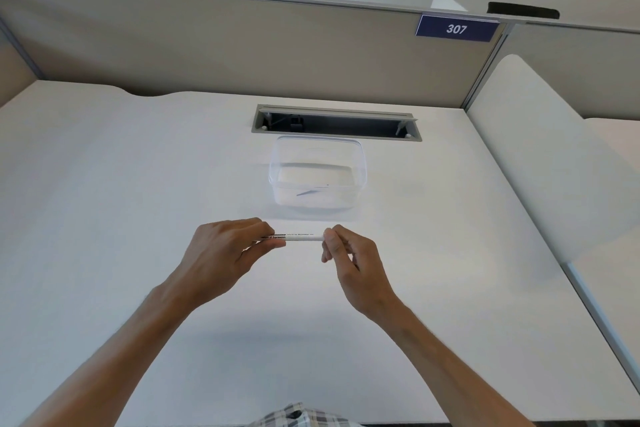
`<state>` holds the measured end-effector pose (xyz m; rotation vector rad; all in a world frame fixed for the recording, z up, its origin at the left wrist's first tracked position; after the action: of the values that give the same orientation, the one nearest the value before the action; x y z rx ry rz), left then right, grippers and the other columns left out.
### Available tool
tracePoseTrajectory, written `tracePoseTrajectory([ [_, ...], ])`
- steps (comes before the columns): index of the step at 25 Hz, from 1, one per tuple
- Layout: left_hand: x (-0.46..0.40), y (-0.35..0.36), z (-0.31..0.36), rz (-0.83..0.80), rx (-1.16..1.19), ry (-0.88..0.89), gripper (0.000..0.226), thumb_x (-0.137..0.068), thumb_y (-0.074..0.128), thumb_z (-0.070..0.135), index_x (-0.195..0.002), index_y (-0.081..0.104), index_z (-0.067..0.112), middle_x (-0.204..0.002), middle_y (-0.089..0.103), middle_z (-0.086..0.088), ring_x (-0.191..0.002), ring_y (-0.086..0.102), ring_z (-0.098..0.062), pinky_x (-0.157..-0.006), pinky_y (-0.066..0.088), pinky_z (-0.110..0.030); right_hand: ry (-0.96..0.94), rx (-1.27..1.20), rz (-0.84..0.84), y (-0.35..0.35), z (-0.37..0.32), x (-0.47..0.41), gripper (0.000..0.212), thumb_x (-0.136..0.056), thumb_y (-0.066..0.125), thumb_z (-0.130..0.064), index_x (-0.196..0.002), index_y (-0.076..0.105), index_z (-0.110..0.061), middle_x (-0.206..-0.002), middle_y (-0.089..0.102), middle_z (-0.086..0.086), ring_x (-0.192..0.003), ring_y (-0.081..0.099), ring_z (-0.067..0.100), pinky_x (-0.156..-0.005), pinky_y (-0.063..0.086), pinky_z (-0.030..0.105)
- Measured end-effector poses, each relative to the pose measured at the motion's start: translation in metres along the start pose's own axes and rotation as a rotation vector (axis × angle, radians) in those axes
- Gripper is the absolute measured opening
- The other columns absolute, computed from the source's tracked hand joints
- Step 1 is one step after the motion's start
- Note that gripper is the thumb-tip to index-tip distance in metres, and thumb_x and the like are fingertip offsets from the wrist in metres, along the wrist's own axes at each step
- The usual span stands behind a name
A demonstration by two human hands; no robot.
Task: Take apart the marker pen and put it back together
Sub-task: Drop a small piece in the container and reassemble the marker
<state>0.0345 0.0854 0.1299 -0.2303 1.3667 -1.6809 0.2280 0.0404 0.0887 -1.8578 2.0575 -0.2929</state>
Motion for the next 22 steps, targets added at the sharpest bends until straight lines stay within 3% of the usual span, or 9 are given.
tracePoseTrajectory([
  [3, 0.002, 0.006, -0.01, -0.042, 0.104, -0.123, 0.03, -0.091, 0.048, 0.051, -0.077, 0.061, 0.028, -0.059, 0.05, 0.013, -0.056, 0.042, -0.009, -0.048, 0.032, -0.023, -0.127, 0.234, 0.053, -0.002, -0.003, 0.0, 0.023, -0.102, 0.04, -0.033, -0.084, 0.051, -0.025, -0.077, 0.057, -0.011, -0.068, 0.053, 0.012, -0.059, 0.039, 0.021],
  [8, 0.001, 0.009, -0.01, -0.079, 0.165, -0.152, 0.029, -0.09, 0.05, 0.052, -0.076, 0.058, 0.028, -0.07, 0.054, 0.011, -0.055, 0.042, -0.012, -0.049, 0.032, -0.025, -0.288, 0.363, 0.085, -0.006, -0.009, 0.0, 0.02, -0.104, 0.035, -0.032, -0.09, 0.046, -0.023, -0.081, 0.044, -0.014, -0.065, 0.041, 0.003, -0.058, 0.033, 0.018],
  [14, -0.003, 0.006, -0.006, -0.042, 0.133, -0.1, 0.031, -0.091, 0.051, 0.05, -0.074, 0.061, 0.025, -0.055, 0.048, 0.008, -0.055, 0.041, -0.014, -0.048, 0.033, -0.028, -0.223, 0.221, 0.041, -0.008, -0.006, -0.002, 0.038, -0.101, 0.034, -0.038, -0.081, 0.049, -0.01, -0.069, 0.053, 0.004, -0.062, 0.043, 0.019, -0.06, 0.037, 0.033],
  [16, -0.005, 0.002, -0.003, 0.001, 0.086, -0.048, 0.035, -0.093, 0.048, 0.049, -0.073, 0.06, 0.023, -0.055, 0.046, 0.011, -0.055, 0.04, -0.013, -0.046, 0.031, -0.026, -0.174, 0.148, 0.038, -0.008, -0.008, -0.003, 0.042, -0.101, 0.034, -0.039, -0.076, 0.048, -0.008, -0.063, 0.052, -0.003, -0.058, 0.042, 0.012, -0.056, 0.034, 0.029],
  [19, -0.008, -0.002, 0.001, 0.06, -0.015, 0.028, 0.041, -0.095, 0.043, 0.048, -0.072, 0.061, 0.02, -0.056, 0.05, 0.008, -0.05, 0.044, -0.015, -0.044, 0.031, -0.028, -0.084, 0.02, 0.029, -0.007, -0.009, -0.007, 0.04, -0.103, 0.04, -0.031, -0.068, 0.047, -0.012, -0.056, 0.048, -0.014, -0.052, 0.039, 0.006, -0.054, 0.028, 0.017],
  [22, -0.01, -0.004, 0.002, 0.124, -0.12, 0.106, 0.037, -0.096, 0.048, 0.041, -0.072, 0.063, 0.017, -0.059, 0.056, 0.006, -0.048, 0.045, -0.021, -0.043, 0.033, -0.028, -0.002, -0.102, -0.006, -0.004, -0.009, -0.012, 0.04, -0.101, 0.041, -0.028, -0.062, 0.043, -0.029, -0.056, 0.046, -0.012, -0.057, 0.038, 0.011, -0.058, 0.031, 0.025],
])
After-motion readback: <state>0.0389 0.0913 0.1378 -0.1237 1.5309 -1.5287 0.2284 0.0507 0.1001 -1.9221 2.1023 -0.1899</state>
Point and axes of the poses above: each hand's wrist, its own x-axis away from the middle knuckle, its own y-axis out of the palm, z = x × y, the point moved 5 cm from there along -x, towards the middle knuckle
